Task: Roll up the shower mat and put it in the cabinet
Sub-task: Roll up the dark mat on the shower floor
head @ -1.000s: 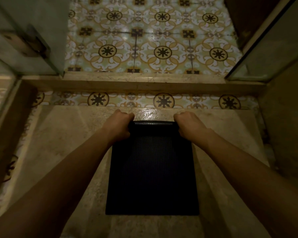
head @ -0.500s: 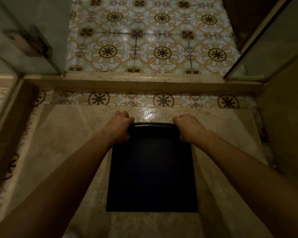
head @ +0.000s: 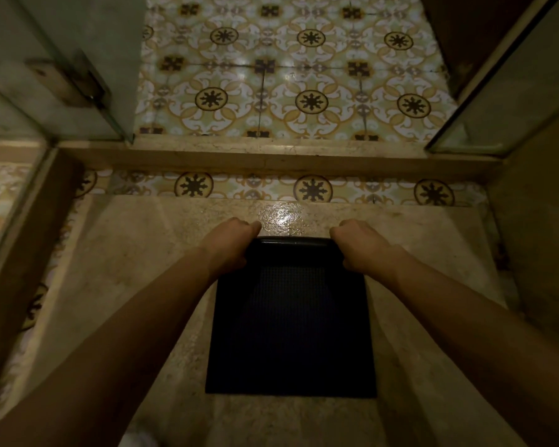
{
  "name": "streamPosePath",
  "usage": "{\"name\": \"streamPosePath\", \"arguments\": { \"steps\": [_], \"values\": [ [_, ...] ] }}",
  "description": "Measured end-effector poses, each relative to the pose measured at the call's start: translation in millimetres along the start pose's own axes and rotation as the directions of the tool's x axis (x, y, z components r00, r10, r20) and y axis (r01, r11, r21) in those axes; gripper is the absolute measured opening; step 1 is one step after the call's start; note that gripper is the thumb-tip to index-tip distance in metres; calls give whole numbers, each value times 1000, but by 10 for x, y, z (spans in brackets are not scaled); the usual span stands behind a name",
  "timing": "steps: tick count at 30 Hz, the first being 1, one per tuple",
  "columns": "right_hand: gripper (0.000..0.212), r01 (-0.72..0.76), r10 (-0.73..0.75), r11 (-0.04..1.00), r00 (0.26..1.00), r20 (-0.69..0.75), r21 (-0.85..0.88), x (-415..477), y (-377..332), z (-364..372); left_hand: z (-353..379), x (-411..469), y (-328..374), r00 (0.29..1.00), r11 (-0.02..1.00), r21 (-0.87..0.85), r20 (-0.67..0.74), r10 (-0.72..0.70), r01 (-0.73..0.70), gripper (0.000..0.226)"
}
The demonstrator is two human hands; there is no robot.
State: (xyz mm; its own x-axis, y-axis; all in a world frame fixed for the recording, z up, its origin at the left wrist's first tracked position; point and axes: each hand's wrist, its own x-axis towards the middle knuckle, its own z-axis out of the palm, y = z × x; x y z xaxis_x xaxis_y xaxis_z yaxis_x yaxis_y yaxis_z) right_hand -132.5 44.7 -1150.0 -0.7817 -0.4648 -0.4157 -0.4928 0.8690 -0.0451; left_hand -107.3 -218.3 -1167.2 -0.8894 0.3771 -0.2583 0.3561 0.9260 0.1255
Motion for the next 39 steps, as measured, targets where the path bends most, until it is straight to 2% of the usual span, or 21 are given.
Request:
{"name": "streamPosePath", "arguments": {
  "steps": [4, 9, 14, 20, 24, 31, 39],
  "values": [
    [28, -15, 15, 1000, 1000, -12, -17, 15, -64, -8, 42, -29, 35, 999, 1000, -20, -48, -3, 2, 26],
    [37, -31, 30, 999, 998, 56, 22, 9, -34, -34, -43, -19, -13, 999, 998, -65, 43, 21, -18, 23],
    [37, -17, 18, 999, 1000, -10, 40, -36, -60, 50, 3, -23, 62, 1000, 999, -28, 2, 16, -15, 18],
    [38, -18, 13, 998, 997, 70, 66, -48, -18, 58, -109, 15, -40, 980, 990, -123, 191, -50, 75, 18],
    [36, -36, 32, 996, 999, 43, 86, -85, -3, 68, -99, -29, 25, 991, 993, -99, 128, -48, 61, 17],
    [38, -38, 31, 993, 997, 70, 107, -79, 17, 37, -197, -41, 2, 972, 985, -156, 230, -41, 78, 16],
    [39, -27, 26, 989, 1000, 13, 149, -132, 31, 92, -181, -104, 38, 985, 982, -169, 166, -53, 81, 23]
  ]
}}
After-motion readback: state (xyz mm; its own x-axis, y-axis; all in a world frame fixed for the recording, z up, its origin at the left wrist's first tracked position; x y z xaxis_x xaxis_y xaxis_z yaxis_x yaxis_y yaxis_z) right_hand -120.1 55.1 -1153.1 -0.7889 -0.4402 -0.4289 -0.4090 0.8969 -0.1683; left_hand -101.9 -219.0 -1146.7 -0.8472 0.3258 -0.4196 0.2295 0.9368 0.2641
